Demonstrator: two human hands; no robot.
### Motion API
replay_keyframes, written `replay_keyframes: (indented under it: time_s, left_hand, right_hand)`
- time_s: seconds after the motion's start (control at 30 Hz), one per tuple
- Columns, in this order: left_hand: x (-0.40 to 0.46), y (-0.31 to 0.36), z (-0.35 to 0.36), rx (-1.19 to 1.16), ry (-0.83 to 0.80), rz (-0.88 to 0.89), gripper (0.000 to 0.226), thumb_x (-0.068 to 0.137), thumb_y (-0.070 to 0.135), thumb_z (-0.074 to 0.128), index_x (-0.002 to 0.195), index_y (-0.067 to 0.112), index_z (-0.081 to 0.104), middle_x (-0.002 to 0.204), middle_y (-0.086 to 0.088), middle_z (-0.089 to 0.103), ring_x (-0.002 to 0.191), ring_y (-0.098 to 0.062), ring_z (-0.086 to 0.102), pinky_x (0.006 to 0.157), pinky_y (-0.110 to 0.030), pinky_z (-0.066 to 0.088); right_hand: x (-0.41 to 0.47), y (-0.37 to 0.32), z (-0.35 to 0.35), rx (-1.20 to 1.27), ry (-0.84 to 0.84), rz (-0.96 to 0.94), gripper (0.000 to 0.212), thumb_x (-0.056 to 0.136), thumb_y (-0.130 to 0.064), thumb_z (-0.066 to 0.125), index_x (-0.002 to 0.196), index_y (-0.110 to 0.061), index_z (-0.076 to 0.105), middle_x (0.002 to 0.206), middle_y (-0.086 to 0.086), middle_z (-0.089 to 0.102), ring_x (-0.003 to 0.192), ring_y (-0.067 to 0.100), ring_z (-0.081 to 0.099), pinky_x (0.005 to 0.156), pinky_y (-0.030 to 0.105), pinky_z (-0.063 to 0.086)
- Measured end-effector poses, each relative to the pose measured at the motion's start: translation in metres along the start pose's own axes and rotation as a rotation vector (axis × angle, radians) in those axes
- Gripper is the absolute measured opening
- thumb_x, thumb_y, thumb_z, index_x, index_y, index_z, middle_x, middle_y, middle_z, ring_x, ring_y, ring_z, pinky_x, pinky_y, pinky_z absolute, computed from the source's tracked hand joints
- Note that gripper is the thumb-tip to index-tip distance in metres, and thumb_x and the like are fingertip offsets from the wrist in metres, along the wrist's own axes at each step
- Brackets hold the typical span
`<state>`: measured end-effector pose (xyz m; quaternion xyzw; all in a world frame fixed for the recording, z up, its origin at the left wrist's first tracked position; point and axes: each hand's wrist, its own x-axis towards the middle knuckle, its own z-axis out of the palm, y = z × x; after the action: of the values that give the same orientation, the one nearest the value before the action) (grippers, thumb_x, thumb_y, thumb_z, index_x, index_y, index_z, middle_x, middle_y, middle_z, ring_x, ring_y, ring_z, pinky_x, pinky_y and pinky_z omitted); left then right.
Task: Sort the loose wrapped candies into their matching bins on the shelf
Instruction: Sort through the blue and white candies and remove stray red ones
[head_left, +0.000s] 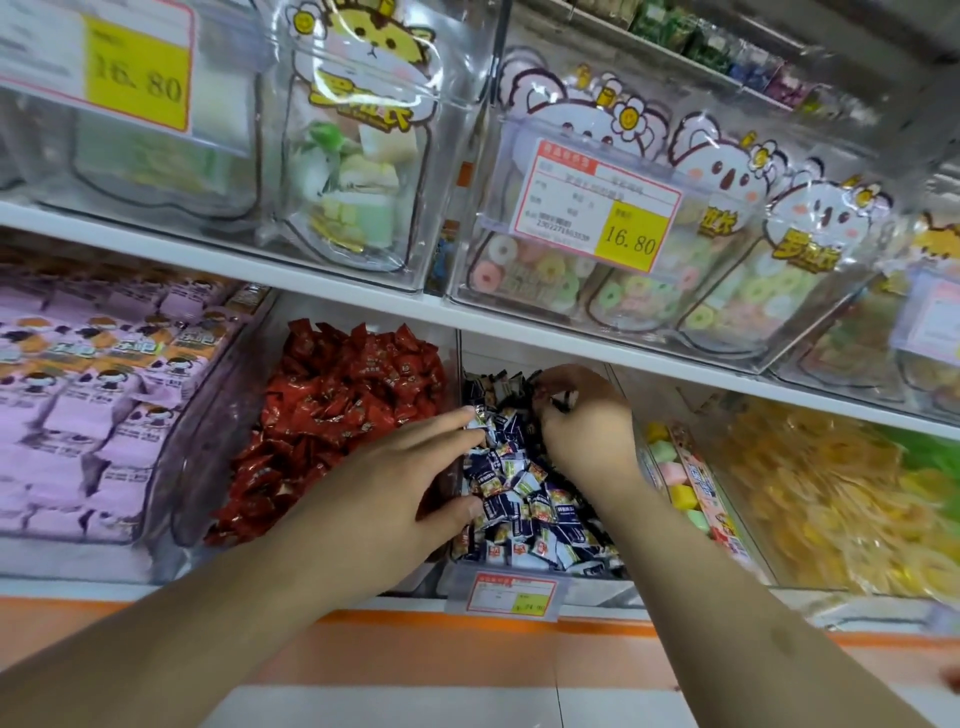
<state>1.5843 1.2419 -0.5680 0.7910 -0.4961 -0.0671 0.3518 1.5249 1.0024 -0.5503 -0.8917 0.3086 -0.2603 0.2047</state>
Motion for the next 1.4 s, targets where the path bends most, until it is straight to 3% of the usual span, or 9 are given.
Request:
replay_keyframes:
  time_s: [0.2,0.33,0.5,0.63,0.8,0.97,1.13,1.27,1.4]
  left_hand:
    - [-0.009,0.011,-0.022,-0.018,0.215,-0.122,0.058,0.097,0.049,0.058,0.151,0.038,0.04,0.153,0.03,0.034,0.131,0.008,0.037,0.11,-0.017,0.029]
    - [-0.016,0.012,-0.04,0.001,0.344,-0.155,0.045,0.098,0.036,0.061,0.142,0.035,0.052,0.143,0.027,0.047,0.12,0.012,0.04,0.101,-0.01,0.032]
    - [-0.022,0.012,-0.039,0.019,0.259,-0.144,0.043,0.099,0.034,0.06,0.141,0.037,0.054,0.143,0.03,0.047,0.127,0.01,0.042,0.104,-0.009,0.027]
    - [-0.017,0.02,-0.031,0.005,0.178,-0.096,0.044,0.098,0.033,0.063,0.14,0.039,0.054,0.14,0.033,0.047,0.127,0.013,0.043,0.098,0.003,0.023]
    - [0.012,0.047,-0.016,-0.086,0.144,-0.039,0.04,0.097,0.033,0.066,0.134,0.042,0.057,0.13,0.035,0.053,0.109,0.033,0.04,0.087,0.008,0.029]
    - [0.089,0.069,0.028,-0.315,0.011,-0.127,0.037,0.096,0.032,0.07,0.132,0.033,0.062,0.123,0.019,0.064,0.097,0.009,0.064,0.077,-0.007,0.053]
    - [0.156,0.07,0.077,-0.213,-0.027,-0.234,0.051,0.096,0.035,0.071,0.143,0.032,0.051,0.129,0.014,0.06,0.083,-0.002,0.058,0.055,0.0,0.036]
    - [0.186,0.057,0.104,-0.192,-0.071,-0.322,0.062,0.096,0.031,0.072,0.152,0.033,0.046,0.149,0.002,0.053,0.073,-0.01,0.064,0.041,-0.014,0.043]
    - [0.192,0.042,0.123,-0.103,-0.089,-0.266,0.058,0.094,0.037,0.073,0.148,0.029,0.053,0.149,0.002,0.056,0.119,-0.021,0.063,0.081,-0.019,0.047]
  right_hand:
    - [-0.047,-0.045,-0.017,0.42,-0.156,0.065,0.02,0.09,-0.002,0.068,0.102,-0.018,0.067,0.089,-0.004,0.073,0.075,0.005,0.067,0.068,0.024,0.056]
    - [-0.074,-0.072,-0.026,0.624,-0.26,0.017,0.029,0.094,-0.011,0.073,0.121,-0.017,0.067,0.108,-0.007,0.074,0.101,0.003,0.07,0.09,0.023,0.058]
    - [-0.08,-0.041,-0.058,0.315,-0.138,0.065,0.031,0.097,-0.012,0.067,0.123,-0.028,0.067,0.116,-0.019,0.07,0.101,-0.007,0.064,0.085,0.012,0.048]
    - [-0.079,0.003,-0.092,0.092,0.067,0.18,0.036,0.097,-0.017,0.064,0.133,-0.022,0.063,0.127,-0.007,0.069,0.115,0.015,0.063,0.092,0.024,0.043]
    - [-0.084,0.046,-0.093,0.233,0.018,0.345,0.031,0.098,-0.016,0.067,0.129,-0.017,0.069,0.11,-0.006,0.073,0.104,0.015,0.068,0.09,0.031,0.05]
    - [-0.081,0.068,-0.092,0.446,0.017,0.376,0.02,0.094,-0.014,0.072,0.11,-0.025,0.079,0.104,-0.015,0.076,0.098,0.002,0.07,0.087,0.025,0.053]
    - [-0.075,0.087,-0.09,0.573,-0.055,0.383,0.02,0.095,-0.015,0.073,0.11,-0.027,0.08,0.095,-0.005,0.08,0.088,0.008,0.074,0.077,0.018,0.056]
    - [-0.074,0.095,-0.087,0.668,-0.07,0.391,0.02,0.095,-0.011,0.072,0.108,-0.025,0.079,0.089,0.008,0.079,0.073,0.01,0.068,0.07,0.016,0.054]
    - [-0.076,0.096,-0.086,0.667,-0.079,0.386,0.019,0.096,-0.012,0.071,0.11,-0.022,0.078,0.087,-0.008,0.079,0.082,0.002,0.074,0.069,0.011,0.054]
